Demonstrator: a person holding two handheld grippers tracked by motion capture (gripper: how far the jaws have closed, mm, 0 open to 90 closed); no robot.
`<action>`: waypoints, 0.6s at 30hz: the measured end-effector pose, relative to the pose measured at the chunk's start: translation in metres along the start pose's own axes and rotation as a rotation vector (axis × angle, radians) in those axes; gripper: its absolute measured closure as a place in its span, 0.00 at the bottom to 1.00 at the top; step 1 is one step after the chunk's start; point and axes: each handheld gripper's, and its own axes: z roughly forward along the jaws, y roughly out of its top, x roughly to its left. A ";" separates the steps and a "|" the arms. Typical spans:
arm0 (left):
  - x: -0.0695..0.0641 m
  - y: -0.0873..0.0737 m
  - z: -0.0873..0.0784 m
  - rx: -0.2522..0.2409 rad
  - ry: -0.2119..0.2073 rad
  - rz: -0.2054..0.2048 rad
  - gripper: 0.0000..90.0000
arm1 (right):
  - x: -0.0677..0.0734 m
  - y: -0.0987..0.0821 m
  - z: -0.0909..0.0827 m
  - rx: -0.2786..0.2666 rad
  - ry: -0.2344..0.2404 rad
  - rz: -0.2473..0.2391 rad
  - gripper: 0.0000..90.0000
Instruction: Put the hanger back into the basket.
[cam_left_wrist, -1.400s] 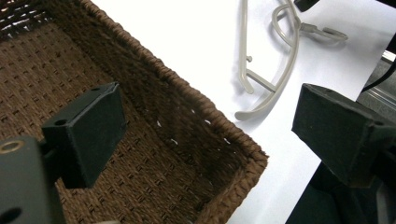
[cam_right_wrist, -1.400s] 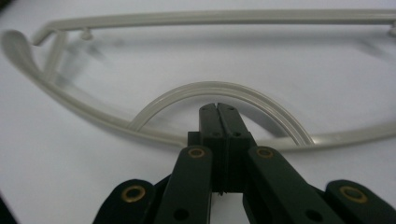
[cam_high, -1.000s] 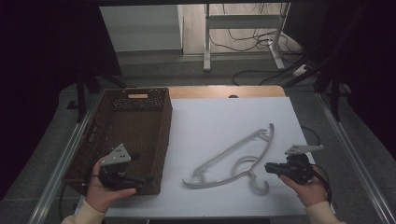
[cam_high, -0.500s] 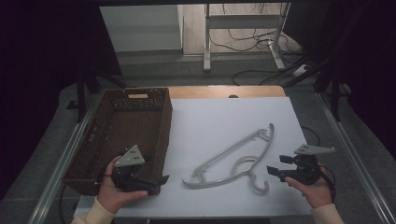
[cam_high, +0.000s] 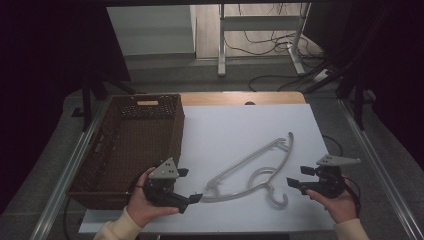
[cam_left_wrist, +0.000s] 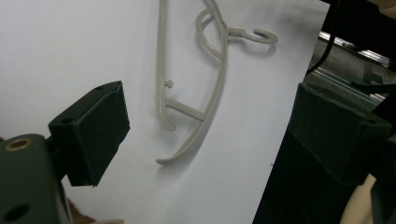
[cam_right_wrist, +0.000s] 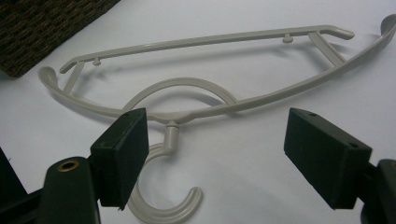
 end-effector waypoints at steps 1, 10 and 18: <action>0.000 0.000 0.000 0.000 0.000 0.000 0.14 | 0.000 0.000 0.000 0.000 -0.001 -0.001 0.24; -0.003 0.015 0.021 0.031 -0.042 0.042 0.16 | -0.001 0.000 0.000 0.004 -0.004 0.003 0.25; -0.008 0.024 0.041 0.051 -0.067 0.064 0.16 | -0.003 -0.002 0.000 0.004 -0.009 0.006 0.25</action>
